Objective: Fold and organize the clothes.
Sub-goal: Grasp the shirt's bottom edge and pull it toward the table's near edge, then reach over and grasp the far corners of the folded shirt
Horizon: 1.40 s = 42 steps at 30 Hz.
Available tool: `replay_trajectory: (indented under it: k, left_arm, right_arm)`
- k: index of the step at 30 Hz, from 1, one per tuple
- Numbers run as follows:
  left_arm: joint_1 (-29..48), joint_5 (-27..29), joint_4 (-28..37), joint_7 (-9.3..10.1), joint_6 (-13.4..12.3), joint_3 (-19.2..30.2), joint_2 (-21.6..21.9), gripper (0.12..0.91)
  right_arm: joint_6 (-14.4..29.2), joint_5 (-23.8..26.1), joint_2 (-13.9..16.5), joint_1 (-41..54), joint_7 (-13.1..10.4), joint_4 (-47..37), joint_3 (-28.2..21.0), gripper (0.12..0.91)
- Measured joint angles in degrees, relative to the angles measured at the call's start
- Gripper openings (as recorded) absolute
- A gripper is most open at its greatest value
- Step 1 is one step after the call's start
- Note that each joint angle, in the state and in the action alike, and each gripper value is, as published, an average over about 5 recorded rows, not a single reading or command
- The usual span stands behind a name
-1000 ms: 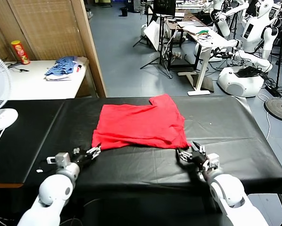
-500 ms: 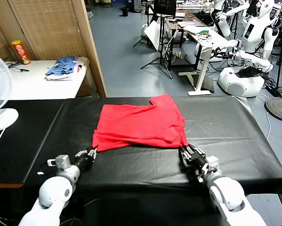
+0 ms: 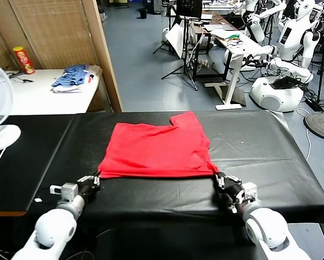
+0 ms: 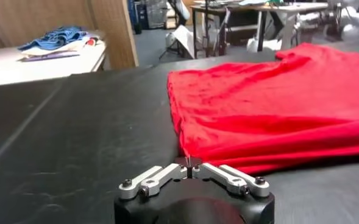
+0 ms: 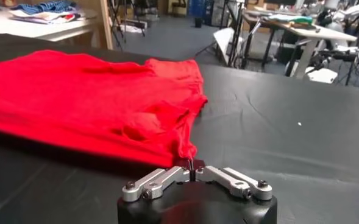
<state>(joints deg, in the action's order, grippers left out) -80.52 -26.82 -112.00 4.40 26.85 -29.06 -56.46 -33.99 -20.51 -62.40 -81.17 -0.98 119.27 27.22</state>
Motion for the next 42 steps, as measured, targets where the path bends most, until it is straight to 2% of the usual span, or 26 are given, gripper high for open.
replay_trajectory:
  k: [7, 10, 12, 17, 21, 23, 25, 28, 31, 36, 42]
  left_arm:
    - [-8.82, -1.02, -7.25, 0.45, 1.03, -2.58, 1.55, 0.128]
    - [-12.21, -1.16, -9.74, 0.67, 1.72, -3.64, 1.66, 0.145]
    - [-14.16, -1.21, -11.18, 0.89, 2.23, -4.34, 1.65, 0.194]
    - [-17.99, -3.56, -14.22, 2.16, 4.40, -6.15, 1.28, 0.453]
    - [-19.34, -5.61, -16.94, 3.27, 7.56, -7.80, 0.74, 0.669]
    - [-19.33, -7.47, -18.46, 4.11, 9.53, -8.68, 0.44, 0.750]
    - [-18.88, -9.82, -20.09, 4.85, 10.88, -9.68, 0.36, 0.785]
    - [-16.64, -13.07, -21.61, 5.65, 10.84, -10.78, 0.98, 0.797]
    - [-11.41, -15.91, -20.46, 6.35, 10.01, -10.37, 1.82, 0.798]
    - [2.62, -18.36, -12.46, 6.76, 9.21, -6.38, 2.43, 0.798]
    - [19.45, -19.22, 1.66, 6.57, 9.31, 1.95, 1.94, 0.798]
  right_arm:
    - [-1.37, 0.16, -0.99, -6.62, -0.01, 4.03, 1.29, 0.153]
    - [-2.13, 0.18, -1.16, -9.12, 0.37, 5.77, 2.04, 0.263]
    - [-2.71, 0.13, -1.11, -10.76, 0.44, 7.26, 2.78, 0.375]
    - [-4.61, -1.16, -0.39, -13.79, 0.43, 11.40, 5.09, 0.654]
    - [-3.54, -5.07, 0.78, -13.60, 0.01, 14.05, 7.56, 0.782]
    - [-1.87, -6.61, 1.56, -11.75, -0.43, 14.01, 8.37, 0.794]
    - [-0.13, -7.23, 2.32, -8.35, -0.94, 12.66, 8.38, 0.797]
    - [1.70, -7.40, 2.93, -0.76, -2.00, 8.11, 6.70, 0.798]
    - [2.31, -7.42, 2.80, 8.37, -3.27, 1.92, 3.17, 0.798]
    - [3.01, -7.32, 1.10, 23.37, -5.16, -10.34, -4.64, 0.798]
    - [4.07, -8.02, -2.36, 37.85, -5.46, -25.76, -13.17, 0.798]
